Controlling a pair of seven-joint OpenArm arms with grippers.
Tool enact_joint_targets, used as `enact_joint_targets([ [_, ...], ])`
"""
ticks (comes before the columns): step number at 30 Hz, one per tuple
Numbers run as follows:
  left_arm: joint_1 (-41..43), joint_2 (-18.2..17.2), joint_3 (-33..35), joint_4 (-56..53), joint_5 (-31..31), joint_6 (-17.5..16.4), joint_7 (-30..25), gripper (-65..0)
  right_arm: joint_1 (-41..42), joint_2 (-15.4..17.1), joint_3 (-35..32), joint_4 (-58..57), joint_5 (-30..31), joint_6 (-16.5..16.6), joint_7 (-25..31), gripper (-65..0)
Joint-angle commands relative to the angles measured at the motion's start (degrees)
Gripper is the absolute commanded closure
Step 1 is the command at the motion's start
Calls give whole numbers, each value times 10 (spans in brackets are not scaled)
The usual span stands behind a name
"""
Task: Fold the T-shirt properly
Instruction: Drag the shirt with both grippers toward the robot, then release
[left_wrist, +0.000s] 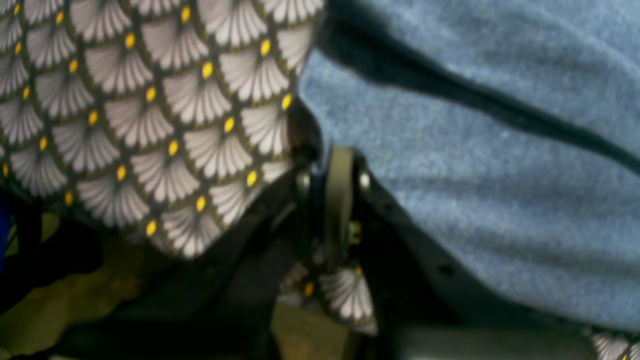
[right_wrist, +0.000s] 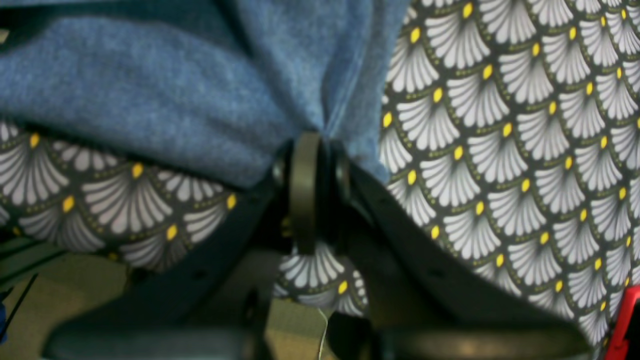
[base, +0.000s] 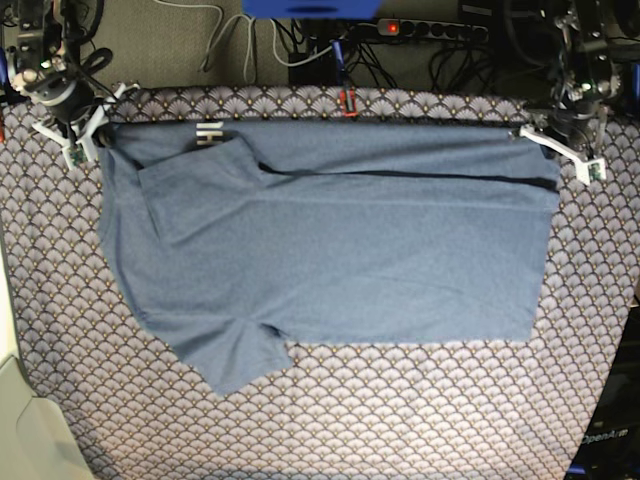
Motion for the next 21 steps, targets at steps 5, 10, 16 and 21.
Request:
enact_joint_targets([
  [5,1,-7,-4,14,6,6,-8,-6,-6,7,3,3,-7,-1,-17,0],
  [10,0,-7,-4,8,6,6,-9,-9,-5,5,3,2,-7,-1,-19,0],
  [16,-3,-7,-4,7,6,6,-5,-99,-5,5,4,2,-7,-1,-20,-57],
  [21,-2,-7,-3,7,6,6,-8,-250,-5,5,4,2,-7,-1,-20,-242],
])
